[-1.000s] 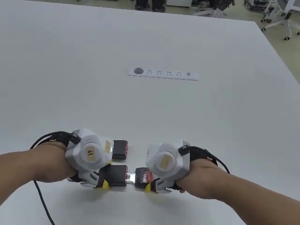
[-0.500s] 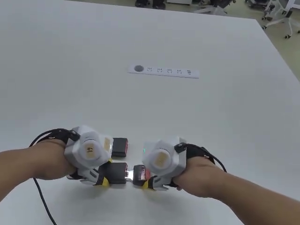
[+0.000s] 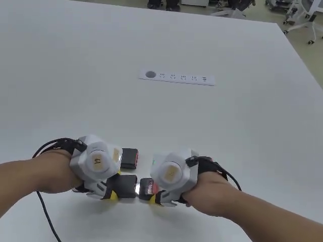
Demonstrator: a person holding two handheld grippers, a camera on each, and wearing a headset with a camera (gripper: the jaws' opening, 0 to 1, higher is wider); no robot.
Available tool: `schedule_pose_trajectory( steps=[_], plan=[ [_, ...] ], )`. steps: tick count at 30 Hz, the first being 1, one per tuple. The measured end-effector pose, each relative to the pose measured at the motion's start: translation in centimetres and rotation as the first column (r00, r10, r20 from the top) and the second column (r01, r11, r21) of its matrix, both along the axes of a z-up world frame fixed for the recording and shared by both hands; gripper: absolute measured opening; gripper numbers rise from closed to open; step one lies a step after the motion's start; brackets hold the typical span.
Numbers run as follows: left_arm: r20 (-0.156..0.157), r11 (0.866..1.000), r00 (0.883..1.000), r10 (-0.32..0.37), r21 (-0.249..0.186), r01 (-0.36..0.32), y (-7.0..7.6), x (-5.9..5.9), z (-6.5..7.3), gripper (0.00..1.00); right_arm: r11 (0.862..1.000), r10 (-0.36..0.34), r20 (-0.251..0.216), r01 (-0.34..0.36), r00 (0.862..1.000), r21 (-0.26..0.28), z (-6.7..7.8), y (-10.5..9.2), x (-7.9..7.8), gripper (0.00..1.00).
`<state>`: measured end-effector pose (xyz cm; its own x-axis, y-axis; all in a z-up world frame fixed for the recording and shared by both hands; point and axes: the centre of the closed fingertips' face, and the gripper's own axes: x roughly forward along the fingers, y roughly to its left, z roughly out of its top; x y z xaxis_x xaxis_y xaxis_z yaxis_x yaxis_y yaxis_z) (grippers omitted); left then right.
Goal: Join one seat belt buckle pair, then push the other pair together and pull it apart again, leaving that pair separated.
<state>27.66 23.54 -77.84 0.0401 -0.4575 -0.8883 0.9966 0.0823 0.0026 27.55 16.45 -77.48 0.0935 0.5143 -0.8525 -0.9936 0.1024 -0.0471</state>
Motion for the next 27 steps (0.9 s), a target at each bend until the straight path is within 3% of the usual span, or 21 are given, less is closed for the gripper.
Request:
schedule_pose_trajectory(
  steps=[1,2,4,12,20,27],
  plan=[
    [0.000,1.000,1.000,0.000,0.000,0.000,0.0,0.0,0.0,0.32,1.000,0.000,-0.001,0.000,1.000,0.003,0.0,0.1,0.0,0.27],
    [0.003,1.000,1.000,0.000,0.003,0.000,0.0,0.0,0.0,0.32,0.999,0.022,0.042,-0.023,0.999,0.038,0.5,1.1,0.6,0.27],
    [0.002,1.000,1.000,0.008,-0.007,-0.008,-0.1,-0.1,0.2,0.32,1.000,0.007,0.009,-0.007,1.000,0.008,0.0,0.8,-0.4,0.27],
    [0.002,1.000,1.000,0.016,0.001,-0.016,-0.1,-0.1,0.1,0.32,1.000,-0.001,0.009,0.001,1.000,0.006,0.1,0.2,-0.9,0.28],
    [-0.001,0.999,1.000,0.024,-0.033,-0.024,0.3,0.1,0.0,0.32,0.999,0.033,0.018,-0.032,0.999,-0.015,0.0,-0.6,-0.8,0.28],
    [-0.003,0.999,1.000,0.028,-0.033,-0.028,0.2,0.0,0.1,0.32,0.999,0.041,0.013,-0.040,0.999,-0.024,-0.1,-0.8,-0.8,0.28]
  ],
)
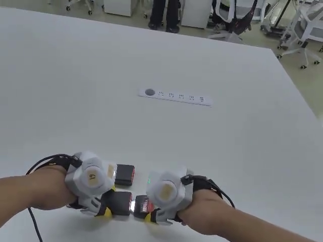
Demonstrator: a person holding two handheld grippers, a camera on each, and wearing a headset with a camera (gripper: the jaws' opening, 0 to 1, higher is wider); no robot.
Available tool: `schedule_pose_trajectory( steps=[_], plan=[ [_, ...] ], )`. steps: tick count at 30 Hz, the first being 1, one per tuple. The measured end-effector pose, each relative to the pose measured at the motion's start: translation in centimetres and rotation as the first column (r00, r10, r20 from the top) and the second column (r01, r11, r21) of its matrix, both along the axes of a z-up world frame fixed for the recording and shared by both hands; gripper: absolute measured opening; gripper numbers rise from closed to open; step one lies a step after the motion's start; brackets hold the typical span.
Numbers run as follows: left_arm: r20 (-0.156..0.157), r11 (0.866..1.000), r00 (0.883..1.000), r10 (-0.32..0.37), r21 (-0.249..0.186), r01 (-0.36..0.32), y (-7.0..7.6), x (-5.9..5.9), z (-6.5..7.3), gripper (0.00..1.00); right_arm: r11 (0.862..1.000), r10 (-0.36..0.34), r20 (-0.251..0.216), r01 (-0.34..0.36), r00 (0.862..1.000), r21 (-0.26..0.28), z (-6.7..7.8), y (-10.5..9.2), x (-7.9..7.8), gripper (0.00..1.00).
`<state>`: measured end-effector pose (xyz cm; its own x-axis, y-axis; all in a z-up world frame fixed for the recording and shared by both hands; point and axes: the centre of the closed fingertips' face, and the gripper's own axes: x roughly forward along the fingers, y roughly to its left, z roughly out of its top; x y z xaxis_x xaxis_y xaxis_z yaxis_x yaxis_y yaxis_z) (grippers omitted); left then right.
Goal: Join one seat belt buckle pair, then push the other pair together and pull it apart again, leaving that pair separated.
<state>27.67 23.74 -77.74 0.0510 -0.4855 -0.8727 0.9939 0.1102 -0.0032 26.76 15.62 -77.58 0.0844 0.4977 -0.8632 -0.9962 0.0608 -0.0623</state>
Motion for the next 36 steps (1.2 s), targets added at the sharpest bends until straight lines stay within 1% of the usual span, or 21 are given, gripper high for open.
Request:
schedule_pose_trajectory(
  steps=[3,14,20,23,27,33,36],
  plan=[
    [-0.001,1.000,1.000,0.000,0.003,0.000,-0.04,-0.02,0.00,0.32,1.000,-0.001,0.001,0.001,1.000,0.003,-0.07,-0.19,0.00,0.28],
    [-0.004,1.000,1.000,0.010,0.001,-0.010,-0.05,-0.10,0.05,0.32,1.000,-0.015,-0.001,0.015,1.000,0.006,-0.31,0.10,0.41,0.29],
    [-0.005,1.000,1.000,0.014,-0.001,-0.014,-0.27,-0.29,0.22,0.33,1.000,0.006,-0.004,-0.006,1.000,-0.024,-0.39,0.29,0.53,0.29],
    [-0.005,1.000,1.000,0.024,-0.002,-0.024,-0.19,-0.21,0.15,0.33,1.000,0.005,-0.005,-0.005,1.000,-0.022,-0.43,0.24,0.66,0.29],
    [0.002,0.999,0.999,0.040,-0.016,-0.040,-0.11,-0.23,0.15,0.33,1.000,0.012,-0.001,-0.012,1.000,-0.023,-0.55,0.37,0.83,0.30],
    [0.008,0.999,0.999,0.032,-0.018,-0.032,-0.16,-0.14,0.12,0.34,1.000,0.020,-0.004,-0.020,1.000,-0.015,-0.48,0.51,0.83,0.30],
    [0.001,0.999,0.999,0.044,-0.023,-0.044,-0.02,-0.02,0.01,0.34,1.000,0.026,0.003,-0.026,1.000,-0.014,-0.32,0.61,0.76,0.31]
  ],
)
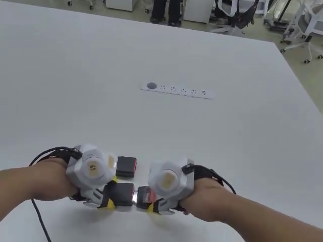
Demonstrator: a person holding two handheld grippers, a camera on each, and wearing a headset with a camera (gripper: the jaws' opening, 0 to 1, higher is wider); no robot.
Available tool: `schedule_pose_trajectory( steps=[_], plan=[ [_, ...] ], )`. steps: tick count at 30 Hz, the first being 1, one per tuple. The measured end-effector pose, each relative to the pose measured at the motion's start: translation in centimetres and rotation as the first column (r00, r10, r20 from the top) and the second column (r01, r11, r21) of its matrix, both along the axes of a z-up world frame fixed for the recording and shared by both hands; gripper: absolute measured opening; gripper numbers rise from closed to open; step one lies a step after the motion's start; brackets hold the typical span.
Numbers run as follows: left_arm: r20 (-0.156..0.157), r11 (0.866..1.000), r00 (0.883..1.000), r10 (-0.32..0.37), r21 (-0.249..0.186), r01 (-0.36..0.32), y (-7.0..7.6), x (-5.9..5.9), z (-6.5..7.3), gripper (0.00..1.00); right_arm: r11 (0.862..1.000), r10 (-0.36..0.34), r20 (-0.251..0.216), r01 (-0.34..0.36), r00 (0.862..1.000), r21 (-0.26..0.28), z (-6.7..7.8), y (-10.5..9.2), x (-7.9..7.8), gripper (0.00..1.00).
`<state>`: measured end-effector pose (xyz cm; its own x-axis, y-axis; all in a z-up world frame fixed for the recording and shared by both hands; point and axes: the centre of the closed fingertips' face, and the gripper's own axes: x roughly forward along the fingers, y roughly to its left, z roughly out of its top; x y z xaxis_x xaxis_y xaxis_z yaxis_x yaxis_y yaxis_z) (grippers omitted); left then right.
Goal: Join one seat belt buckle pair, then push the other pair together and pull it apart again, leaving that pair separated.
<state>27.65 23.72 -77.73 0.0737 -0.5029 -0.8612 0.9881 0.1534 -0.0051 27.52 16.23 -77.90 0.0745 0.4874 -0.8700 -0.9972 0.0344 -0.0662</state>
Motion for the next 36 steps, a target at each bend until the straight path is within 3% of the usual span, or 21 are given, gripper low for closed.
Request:
schedule_pose_trajectory(
  steps=[10,19,24,29,32,36],
  plan=[
    [-0.005,1.000,1.000,0.019,0.003,-0.019,-0.1,-0.2,-0.1,0.35,1.000,0.006,0.019,-0.006,1.000,0.006,0.0,0.2,0.3,0.32],
    [0.017,1.000,1.000,0.012,0.016,-0.012,0.1,-0.3,0.4,0.38,1.000,-0.015,0.005,0.015,1.000,0.012,0.9,0.1,-0.3,0.32],
    [0.023,1.000,1.000,0.020,-0.003,-0.020,0.1,-0.2,2.0,0.38,0.999,-0.023,0.010,0.023,1.000,0.034,1.4,0.3,-0.1,0.31],
    [0.032,0.998,0.999,0.038,-0.048,-0.036,-0.5,0.2,3.6,0.39,0.998,-0.025,0.009,0.024,1.000,0.057,3.1,0.6,0.1,0.28],
    [0.048,0.996,0.998,0.041,-0.076,-0.038,-0.9,0.7,4.5,0.40,0.997,-0.030,0.017,0.029,0.999,0.068,4.3,0.6,0.3,0.28],
    [0.057,0.994,0.997,0.056,-0.098,-0.051,-1.0,1.8,5.3,0.40,0.997,-0.035,0.021,0.033,0.999,0.066,4.5,0.0,1.0,0.29]
  ],
)
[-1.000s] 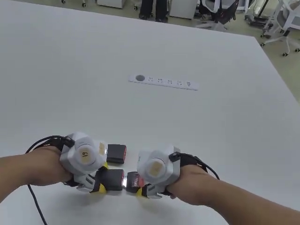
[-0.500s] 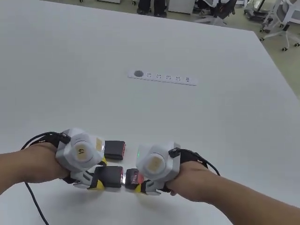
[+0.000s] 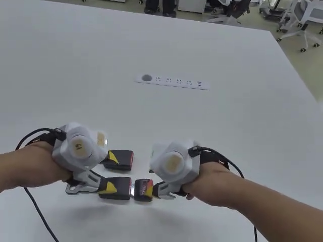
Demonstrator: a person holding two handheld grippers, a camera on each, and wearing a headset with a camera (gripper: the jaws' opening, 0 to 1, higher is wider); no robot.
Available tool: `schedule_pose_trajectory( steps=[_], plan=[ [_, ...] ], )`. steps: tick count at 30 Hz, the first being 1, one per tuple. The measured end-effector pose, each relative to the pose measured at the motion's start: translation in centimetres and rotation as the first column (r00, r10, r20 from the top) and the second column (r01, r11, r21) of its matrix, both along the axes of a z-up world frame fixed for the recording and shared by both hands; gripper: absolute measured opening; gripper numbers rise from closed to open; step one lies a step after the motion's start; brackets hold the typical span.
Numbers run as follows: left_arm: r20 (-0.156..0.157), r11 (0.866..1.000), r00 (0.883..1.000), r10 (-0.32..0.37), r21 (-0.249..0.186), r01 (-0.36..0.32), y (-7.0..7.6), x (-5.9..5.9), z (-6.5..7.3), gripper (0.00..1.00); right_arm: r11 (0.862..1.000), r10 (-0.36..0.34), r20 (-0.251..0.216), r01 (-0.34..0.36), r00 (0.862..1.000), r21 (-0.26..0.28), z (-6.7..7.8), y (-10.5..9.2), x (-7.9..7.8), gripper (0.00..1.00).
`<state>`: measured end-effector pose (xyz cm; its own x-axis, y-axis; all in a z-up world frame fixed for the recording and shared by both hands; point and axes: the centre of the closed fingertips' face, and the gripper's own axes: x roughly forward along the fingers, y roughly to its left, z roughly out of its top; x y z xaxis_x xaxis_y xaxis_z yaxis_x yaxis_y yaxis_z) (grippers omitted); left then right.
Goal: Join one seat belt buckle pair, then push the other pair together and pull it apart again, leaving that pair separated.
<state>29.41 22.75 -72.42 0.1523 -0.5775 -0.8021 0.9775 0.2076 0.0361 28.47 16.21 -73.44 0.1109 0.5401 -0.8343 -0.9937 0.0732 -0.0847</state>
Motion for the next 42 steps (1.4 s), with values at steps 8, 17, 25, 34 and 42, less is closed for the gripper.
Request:
schedule_pose_trajectory(
  steps=[8,17,25,34,42],
  plan=[
    [0.025,1.000,1.000,0.014,0.001,-0.014,0.4,2.0,0.2,0.41,0.999,-0.018,0.018,0.018,1.000,-0.036,-0.3,-3.0,1.8,0.29],
    [0.033,1.000,0.999,0.011,0.023,-0.011,0.7,4.3,-0.1,0.41,0.996,-0.056,0.026,0.057,0.998,-0.064,-0.4,-6.8,3.7,0.29],
    [0.031,0.999,0.999,-0.009,0.044,0.007,1.3,5.1,-1.1,0.41,0.989,-0.099,0.042,0.103,0.994,-0.101,-1.0,-10.6,5.9,0.30],
    [0.011,0.997,1.000,-0.028,0.077,0.027,2.4,6.1,-2.9,0.41,0.986,-0.109,0.038,0.113,0.993,-0.121,-1.7,-12.6,6.9,0.32],
    [-0.007,0.994,0.998,-0.055,0.095,0.056,2.5,6.0,-3.9,0.39,0.986,-0.071,0.010,0.071,0.997,-0.151,-3.0,-13.6,6.5,0.33]
  ],
)
